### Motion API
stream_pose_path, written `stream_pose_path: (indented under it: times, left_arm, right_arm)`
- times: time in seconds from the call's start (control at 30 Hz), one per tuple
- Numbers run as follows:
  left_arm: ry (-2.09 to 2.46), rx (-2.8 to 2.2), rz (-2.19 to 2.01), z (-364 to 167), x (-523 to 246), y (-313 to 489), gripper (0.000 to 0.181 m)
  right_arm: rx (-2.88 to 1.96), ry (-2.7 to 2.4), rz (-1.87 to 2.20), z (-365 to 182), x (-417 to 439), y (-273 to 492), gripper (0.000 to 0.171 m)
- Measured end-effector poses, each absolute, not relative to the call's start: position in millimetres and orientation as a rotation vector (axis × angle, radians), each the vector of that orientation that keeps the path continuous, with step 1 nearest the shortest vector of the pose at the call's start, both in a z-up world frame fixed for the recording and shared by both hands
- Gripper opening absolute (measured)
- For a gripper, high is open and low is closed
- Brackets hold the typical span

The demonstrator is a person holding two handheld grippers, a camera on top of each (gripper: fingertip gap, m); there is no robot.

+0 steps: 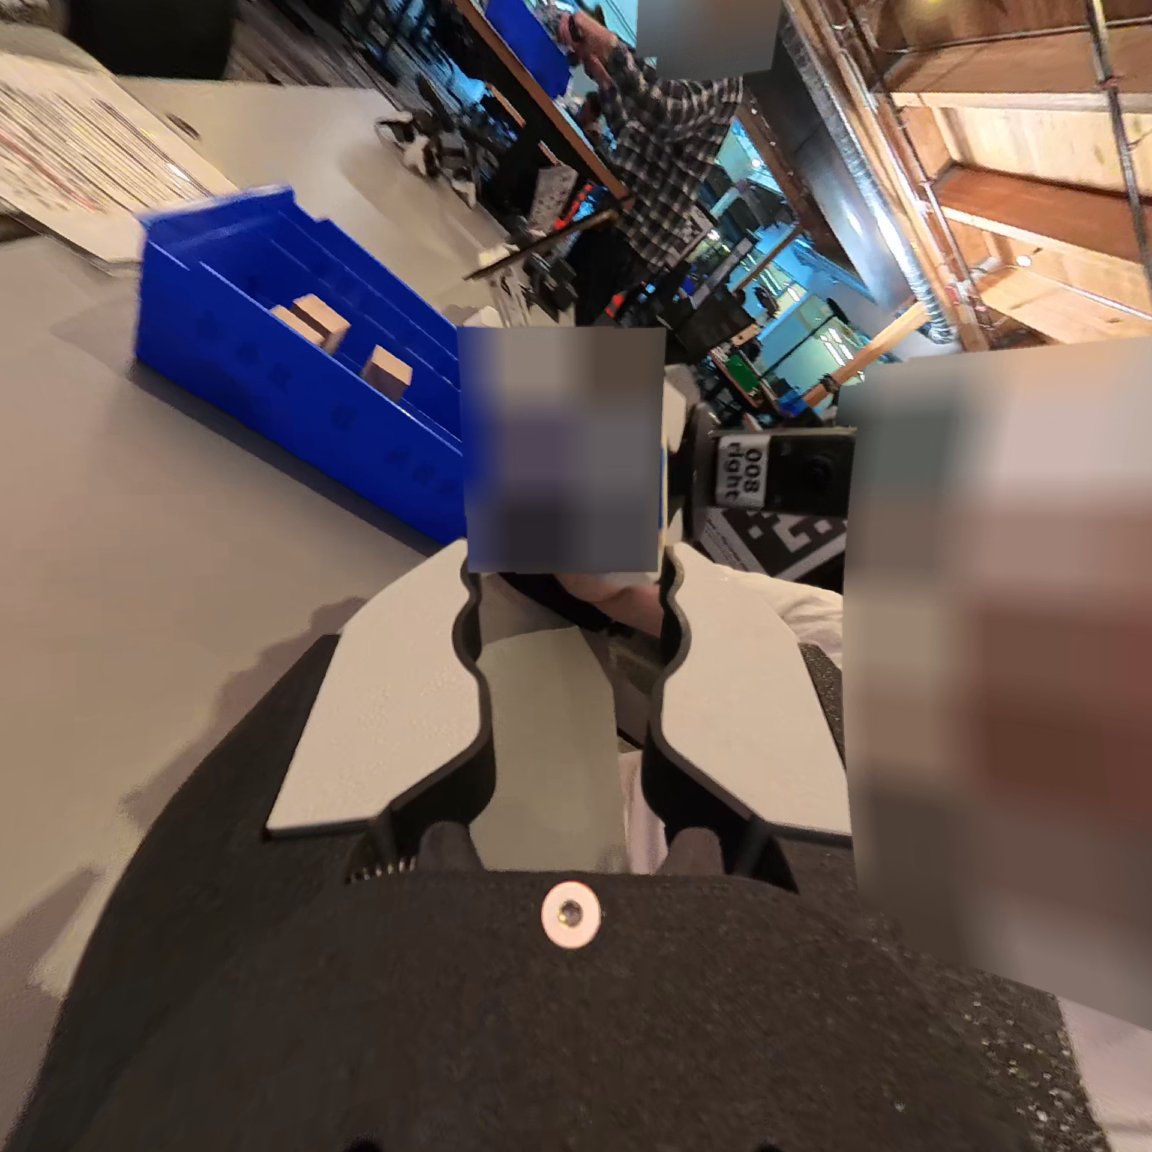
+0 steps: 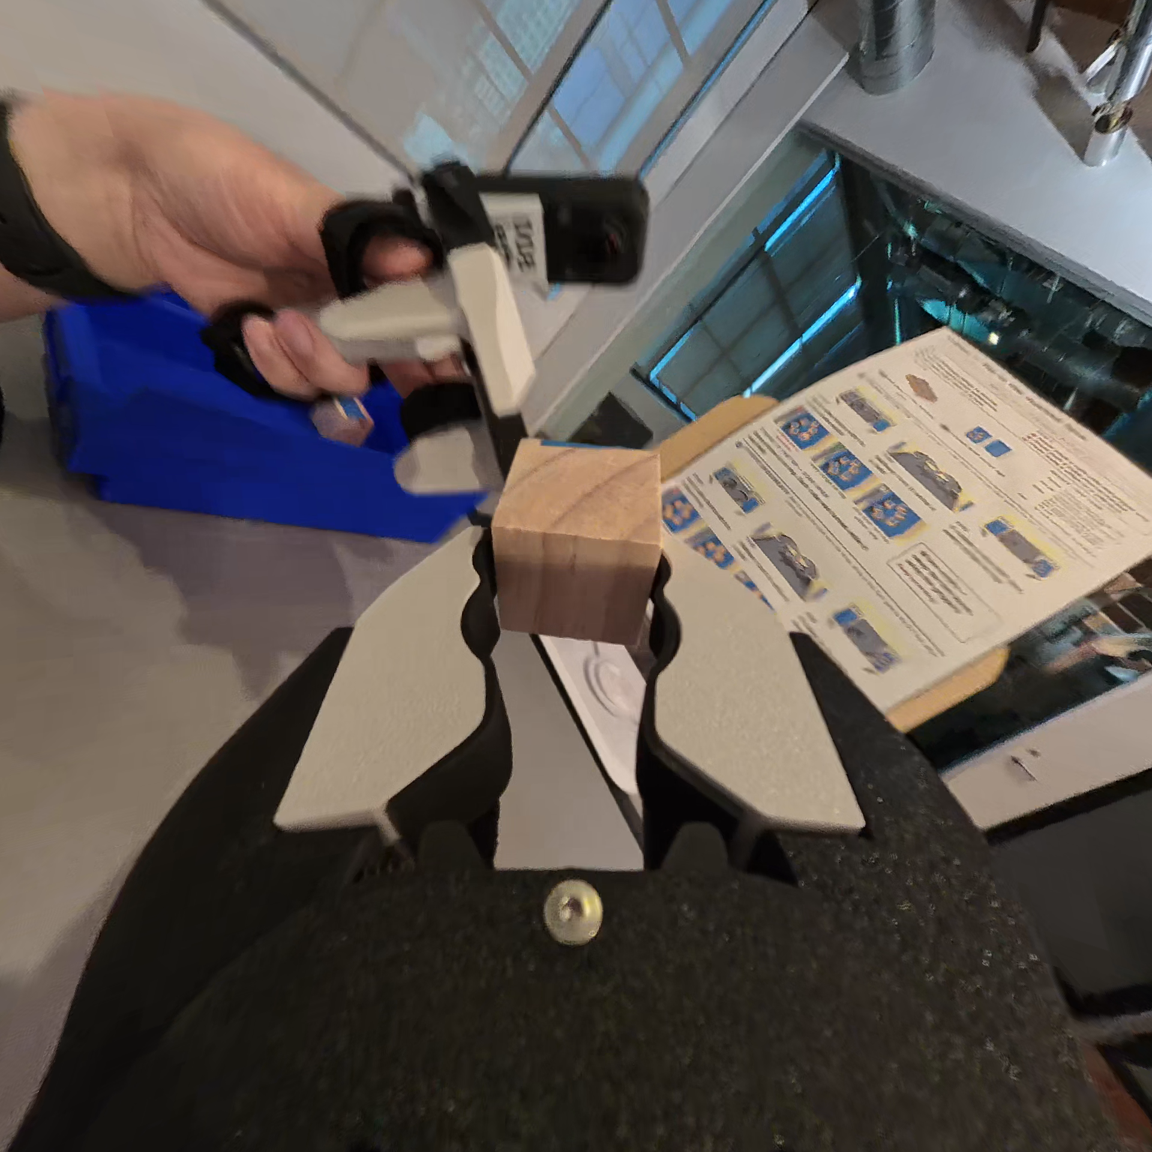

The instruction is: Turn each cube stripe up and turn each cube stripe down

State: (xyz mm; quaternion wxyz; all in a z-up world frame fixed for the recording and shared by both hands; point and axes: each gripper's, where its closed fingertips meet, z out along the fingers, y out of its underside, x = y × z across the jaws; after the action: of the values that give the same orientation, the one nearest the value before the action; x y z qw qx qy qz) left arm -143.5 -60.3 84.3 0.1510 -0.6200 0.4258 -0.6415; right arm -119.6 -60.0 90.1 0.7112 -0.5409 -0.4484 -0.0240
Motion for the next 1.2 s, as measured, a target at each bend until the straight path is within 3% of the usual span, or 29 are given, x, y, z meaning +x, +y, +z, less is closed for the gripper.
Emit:
stream_pose_path:
  times: [0.03,0.2,0.33,0.43,0.7,1.2]
  left_arm:
    - [1.21,-1.77,-1.807,88.2,-147.6,-56.2,0.055]
    - [1.191,-1.703,-1.731,110.6,-166.1,-54.3,0.053]
    - [1.189,-1.701,-1.709,116.0,-172.7,-56.2,0.052]
    - [1.185,-1.71,-1.709,115.4,-173.0,-56.1,0.051]
    - [1.225,-1.77,-1.711,103.0,-166.6,-61.0,0.05]
    - [1.252,-1.765,-1.693,105.3,-169.8,-67.2,0.047]
  right_arm:
    - [-1.237,-1.003,-0.112,97.7,-105.1,-56.7,0.046]
    - [-1.821,-0.788,-0.078,102.1,30.3,-53.1,0.046]
    - [-2.405,-0.427,0.069,22.3,143.5,-70.7,0.046]
    - [-2.68,-0.261,0.15,-38.2,183.2,-73.6,0.046]
    - [-3.078,-0.087,0.168,-128.0,200.6,-77.7,0.046]
    - [-3.144,0.025,0.1,-143.0,206.3,-75.2,0.047]
